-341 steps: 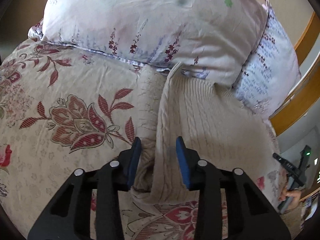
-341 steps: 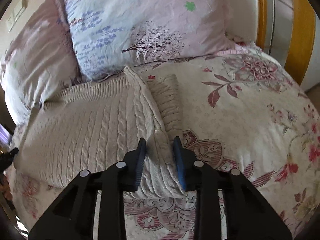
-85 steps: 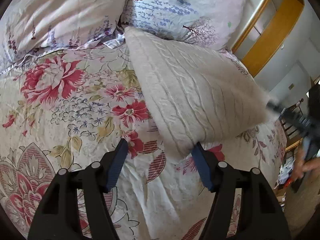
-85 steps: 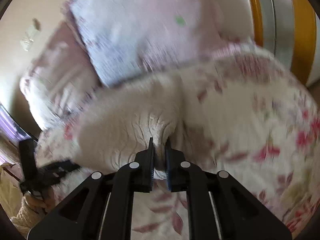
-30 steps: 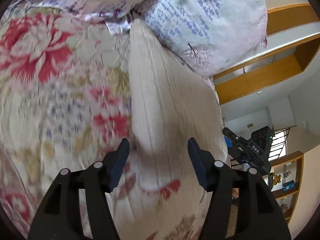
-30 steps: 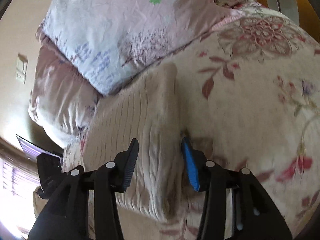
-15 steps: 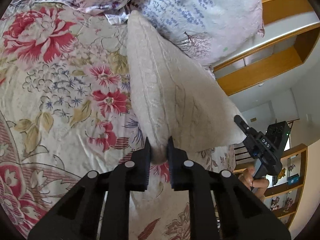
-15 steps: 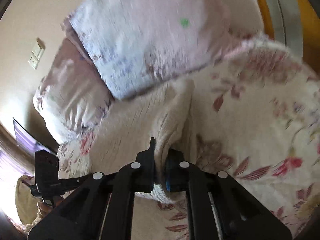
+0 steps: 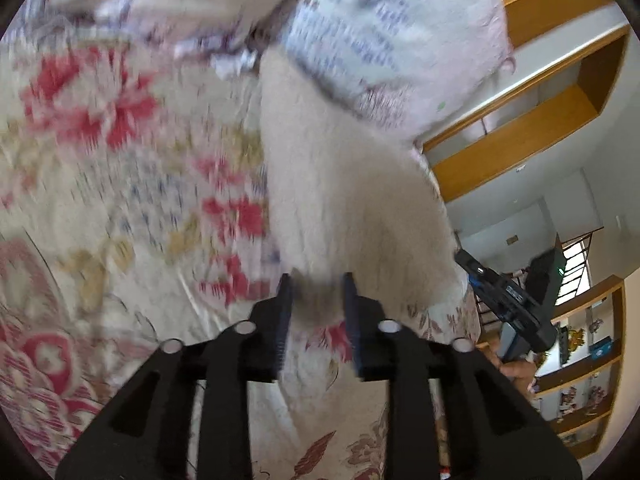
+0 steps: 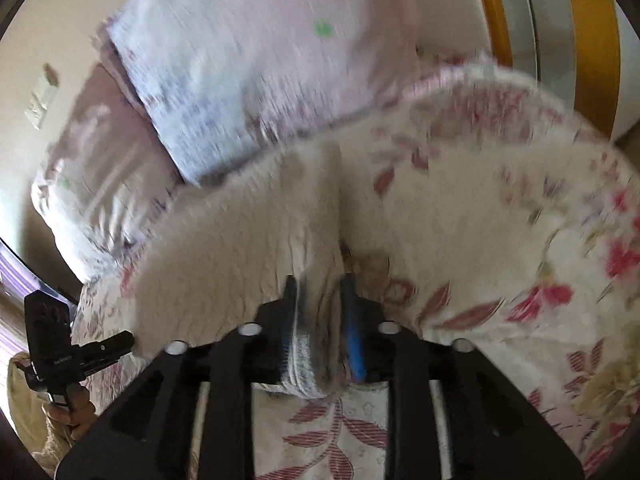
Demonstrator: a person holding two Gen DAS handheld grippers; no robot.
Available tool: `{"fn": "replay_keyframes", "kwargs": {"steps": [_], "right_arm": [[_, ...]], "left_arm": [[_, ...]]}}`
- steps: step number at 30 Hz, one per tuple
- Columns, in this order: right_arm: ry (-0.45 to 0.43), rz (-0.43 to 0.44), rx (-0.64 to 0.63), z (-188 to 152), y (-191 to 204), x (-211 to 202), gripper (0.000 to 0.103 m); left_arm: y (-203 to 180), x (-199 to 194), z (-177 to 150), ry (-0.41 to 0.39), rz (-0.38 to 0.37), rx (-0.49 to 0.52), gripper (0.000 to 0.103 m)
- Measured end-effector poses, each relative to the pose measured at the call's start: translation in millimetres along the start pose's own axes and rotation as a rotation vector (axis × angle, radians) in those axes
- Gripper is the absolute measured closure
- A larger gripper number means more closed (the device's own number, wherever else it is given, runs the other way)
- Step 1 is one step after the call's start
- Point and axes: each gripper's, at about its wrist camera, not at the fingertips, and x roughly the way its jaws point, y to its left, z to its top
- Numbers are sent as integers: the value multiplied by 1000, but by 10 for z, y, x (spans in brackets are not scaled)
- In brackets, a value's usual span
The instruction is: Fold small clothes
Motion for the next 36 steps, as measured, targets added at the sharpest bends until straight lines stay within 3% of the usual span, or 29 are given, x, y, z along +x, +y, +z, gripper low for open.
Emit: {"fn": "replay_keyframes", "kwargs": {"steps": [2, 5, 10, 13, 17, 19, 21, 24, 27, 36], "right_arm": [[-17, 30, -35, -3, 93, -56, 61], [15, 57, -102, -48, 278, 16, 61], [168, -84, -198, -305, 280, 421, 60], [148, -85, -217, -317, 263, 414, 60], [177, 1, -106, -107, 187, 321, 57], [144, 55, -37, 38, 120, 229, 37], [125, 80, 17, 167, 53, 199, 26], [145, 121, 113, 359, -100, 291, 25], [192, 136, 210, 487, -280, 513, 25], [307, 148, 272, 579, -391, 1021, 25]], "left_arm": [[-85, -74, 73, -46, 15, 31, 53], [-226, -41, 163, -56, 38, 77, 49], [-292, 141, 161, -9, 67, 84, 48], [-261, 165, 149, 3, 79, 79, 41], [-168, 126, 200, 0, 80, 58, 31], [-127, 116, 264, -1, 69, 46, 25], [-88, 120, 338, 3, 57, 29, 22], [5, 133, 456, 4, 36, -15, 22], [83, 194, 567, 1, 69, -36, 22], [155, 494, 735, 57, 47, -67, 22]]}}
